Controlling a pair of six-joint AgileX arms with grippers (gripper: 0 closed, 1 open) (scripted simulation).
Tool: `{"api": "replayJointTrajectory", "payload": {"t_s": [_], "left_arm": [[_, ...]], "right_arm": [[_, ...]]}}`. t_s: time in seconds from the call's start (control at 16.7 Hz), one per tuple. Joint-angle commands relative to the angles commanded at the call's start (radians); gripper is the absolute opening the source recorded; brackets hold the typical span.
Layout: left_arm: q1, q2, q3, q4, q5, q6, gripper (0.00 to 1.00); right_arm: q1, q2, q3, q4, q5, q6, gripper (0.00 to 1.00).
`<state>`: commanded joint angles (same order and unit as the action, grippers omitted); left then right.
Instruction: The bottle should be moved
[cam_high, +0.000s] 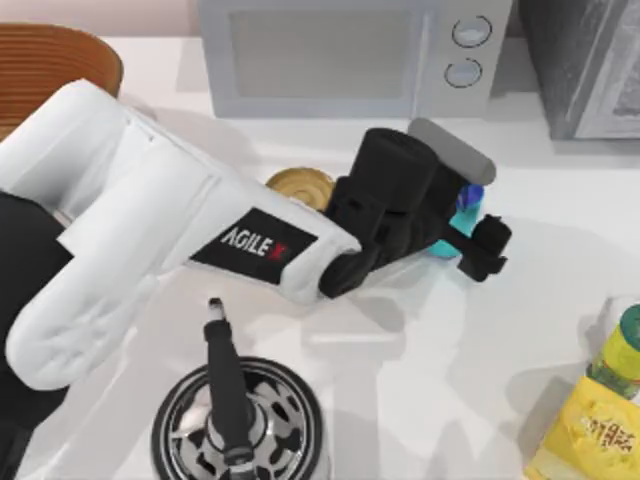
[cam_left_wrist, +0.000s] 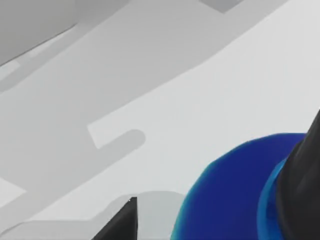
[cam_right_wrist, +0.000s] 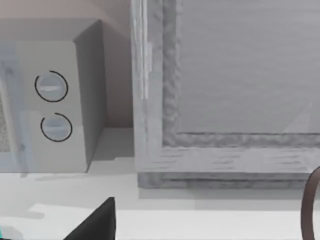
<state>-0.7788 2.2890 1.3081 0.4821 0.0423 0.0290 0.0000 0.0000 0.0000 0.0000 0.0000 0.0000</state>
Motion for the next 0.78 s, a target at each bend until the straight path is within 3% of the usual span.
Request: {"api": "replayJointTrajectory", "payload": {"t_s": [0.54, 0.78], "left_arm": [[0.0, 0.0, 0.0, 0.0, 0.0, 0.0, 0.02], [0.0, 0.0, 0.0, 0.0, 0.0, 0.0, 0.0]], "right_arm": [[0.0, 0.0, 0.0, 0.0, 0.0, 0.0, 1.0], [0.0, 0.0, 0.0, 0.0, 0.0, 0.0, 1.0]]}}
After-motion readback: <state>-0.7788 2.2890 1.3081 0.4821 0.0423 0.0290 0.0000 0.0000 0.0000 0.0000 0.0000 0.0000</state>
